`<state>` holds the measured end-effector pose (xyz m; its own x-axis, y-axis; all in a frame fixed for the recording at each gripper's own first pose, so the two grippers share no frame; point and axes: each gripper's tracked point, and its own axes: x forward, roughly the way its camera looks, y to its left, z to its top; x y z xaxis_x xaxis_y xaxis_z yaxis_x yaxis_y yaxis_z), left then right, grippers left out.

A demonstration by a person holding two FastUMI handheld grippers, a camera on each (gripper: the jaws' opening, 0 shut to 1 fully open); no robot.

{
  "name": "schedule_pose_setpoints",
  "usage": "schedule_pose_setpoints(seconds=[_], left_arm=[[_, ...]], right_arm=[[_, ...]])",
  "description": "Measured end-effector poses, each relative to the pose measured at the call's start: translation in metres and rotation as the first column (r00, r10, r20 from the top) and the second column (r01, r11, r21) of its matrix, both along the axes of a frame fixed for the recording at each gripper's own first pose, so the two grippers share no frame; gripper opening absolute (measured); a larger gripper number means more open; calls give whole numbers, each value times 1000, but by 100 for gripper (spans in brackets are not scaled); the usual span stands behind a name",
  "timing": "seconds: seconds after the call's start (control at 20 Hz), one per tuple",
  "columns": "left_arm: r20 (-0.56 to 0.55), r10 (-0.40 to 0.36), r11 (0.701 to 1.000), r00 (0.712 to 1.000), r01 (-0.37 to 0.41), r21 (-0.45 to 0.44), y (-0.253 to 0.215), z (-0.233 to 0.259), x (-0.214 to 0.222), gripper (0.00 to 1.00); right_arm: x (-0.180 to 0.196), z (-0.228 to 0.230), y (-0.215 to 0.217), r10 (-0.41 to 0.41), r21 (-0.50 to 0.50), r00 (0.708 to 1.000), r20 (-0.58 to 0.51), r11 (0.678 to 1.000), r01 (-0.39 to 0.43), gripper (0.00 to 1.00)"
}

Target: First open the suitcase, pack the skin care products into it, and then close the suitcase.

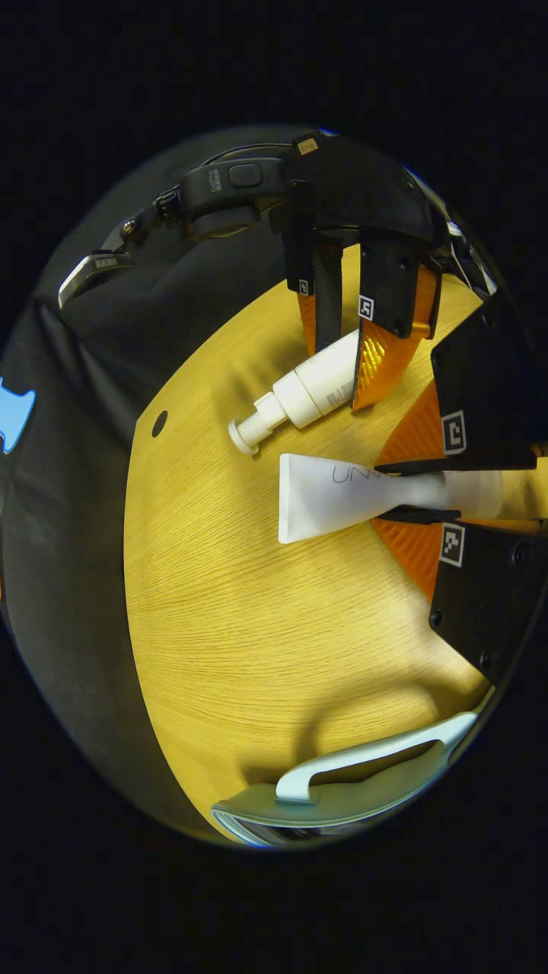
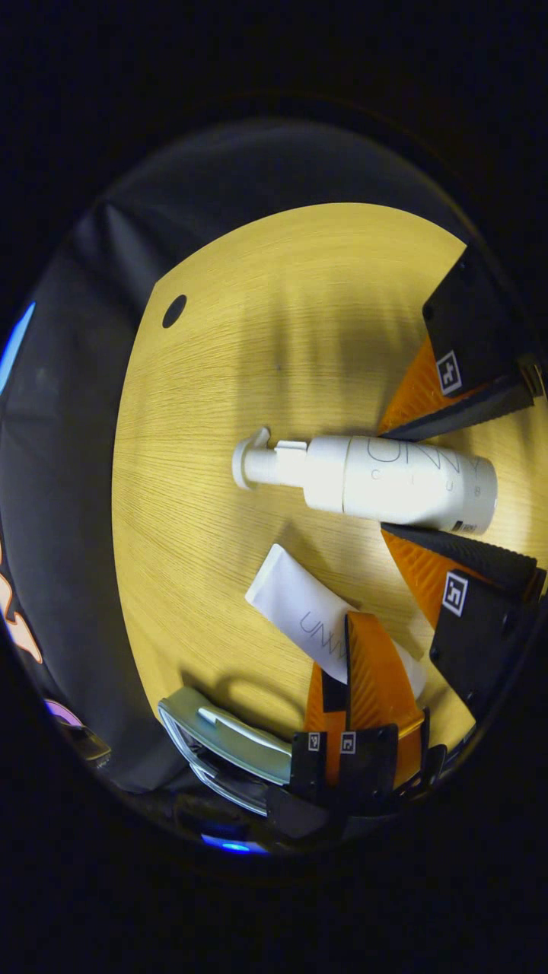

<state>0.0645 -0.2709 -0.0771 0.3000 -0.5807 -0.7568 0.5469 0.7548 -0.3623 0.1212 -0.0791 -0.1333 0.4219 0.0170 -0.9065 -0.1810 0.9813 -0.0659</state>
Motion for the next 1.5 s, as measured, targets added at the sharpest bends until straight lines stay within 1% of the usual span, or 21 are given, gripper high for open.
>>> schedule_pose_setpoints(seconds=[0.05,0.1,0.15,0.2,0.25,0.3,0.35,0.5,0.55,0.6,0.75,0.85,0.9,1.0,1.1,1.15,1.25,1.35,1.4,1.45,1.5], left_arm=[[0,-2,1000,1000,2,0,1,0,0,19],[-1,-2,1000,1000,2,-2,2,1,-1,18],[-1,-3,1000,1000,3,-3,4,1,-2,18],[-3,0,1000,1000,0,-6,7,0,-2,18],[-4,-3,1000,1000,3,-8,5,2,-1,14],[-4,-4,1000,1000,4,-9,5,2,-1,14],[-5,0,1000,1000,0,-12,4,2,-1,13],[-6,-5,1000,1000,5,-11,2,1,2,10],[-14,-10,1000,1000,10,-7,1,0,1,7],[-32,-10,1000,999,10,-9,0,1,-1,7],[-80,-14,997,997,7,-77,3,26,-9,6],[-61,-20,995,998,14,-99,13,55,-8,6],[-41,-16,994,999,11,-107,22,72,-5,7],[-6,-14,994,1000,13,-109,52,109,2,6],[27,27,995,999,-24,-101,95,139,17,6],[43,42,996,998,-38,-78,118,146,23,6],[78,83,996,993,-81,-29,156,144,32,6],[101,121,993,988,-122,3,183,140,35,6],[99,136,990,986,-138,13,192,131,36,6],[95,154,988,984,-155,10,201,120,38,6],[78,173,985,982,-174,8,213,108,41,6]], right_arm=[[-3,-1,0,-7,-4,1000,-12,1000,7,64],[-3,-1,-1,-16,1,1000,-19,1000,16,68],[-4,-2,-1,-18,2,999,-29,1000,18,60],[-4,-2,-1,-16,-1,999,-27,1000,16,58],[-4,-1,-2,-17,-5,1000,-26,1000,17,58],[-6,-2,-1,-18,-6,999,-28,1000,18,56],[-5,-1,-1,-21,-4,999,-24,1000,21,57],[-6,0,2,-13,1,1000,-13,1000,13,53],[-5,-1,2,-10,2,1000,-9,1000,10,50],[-5,-2,1,-10,3,1000,-9,1000,10,50],[-5,-2,0,-9,9,1000,-5,1000,10,50],[-5,-2,0,-7,8,1000,-5,1000,7,49],[-5,-1,0,-8,9,1000,-3,1000,8,51],[-5,-2,1,-13,12,1000,2,1000,13,50],[-5,-1,1,-24,16,1000,5,1000,24,50],[-5,-2,1,-32,18,999,6,999,32,50],[-5,1,7,-48,48,999,4,998,48,48],[0,16,14,-63,131,998,7,989,62,49],[3,29,17,-61,168,998,14,984,58,48],[5,45,22,-47,186,998,32,982,41,51],[7,59,22,-22,187,998,60,982,11,47]])
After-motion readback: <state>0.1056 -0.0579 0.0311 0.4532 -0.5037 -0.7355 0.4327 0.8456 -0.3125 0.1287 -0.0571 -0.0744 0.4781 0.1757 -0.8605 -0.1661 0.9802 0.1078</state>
